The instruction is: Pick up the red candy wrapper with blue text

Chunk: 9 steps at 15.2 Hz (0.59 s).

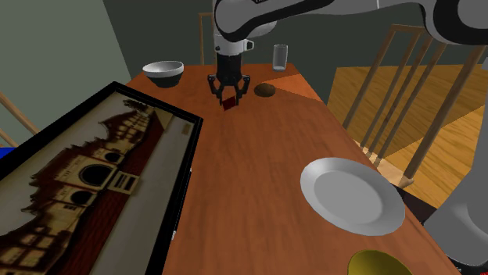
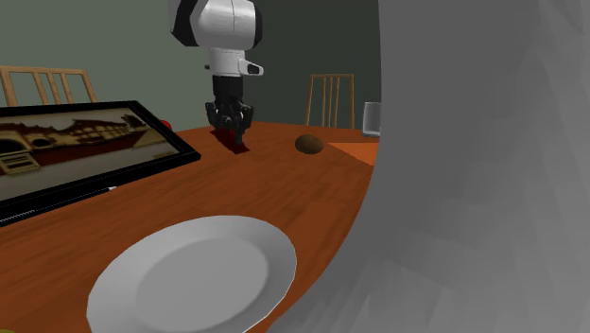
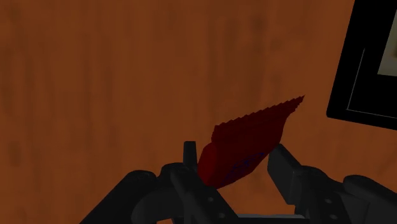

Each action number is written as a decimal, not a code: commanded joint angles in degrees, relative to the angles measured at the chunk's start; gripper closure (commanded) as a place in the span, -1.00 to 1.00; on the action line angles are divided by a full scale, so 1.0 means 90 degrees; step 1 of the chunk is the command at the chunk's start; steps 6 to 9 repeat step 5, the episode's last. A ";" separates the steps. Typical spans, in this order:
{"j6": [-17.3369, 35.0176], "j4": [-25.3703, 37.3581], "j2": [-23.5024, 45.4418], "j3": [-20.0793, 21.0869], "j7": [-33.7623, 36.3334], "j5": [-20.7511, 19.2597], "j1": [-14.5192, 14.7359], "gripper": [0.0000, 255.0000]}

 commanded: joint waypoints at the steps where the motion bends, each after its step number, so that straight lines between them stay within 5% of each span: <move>1: -0.0159 0.0140 -0.0018 0.0006 0.0003 0.0006 0.0008 1.00; 9: -0.0340 0.0315 -0.0024 0.0010 0.0002 0.0009 0.0017 1.00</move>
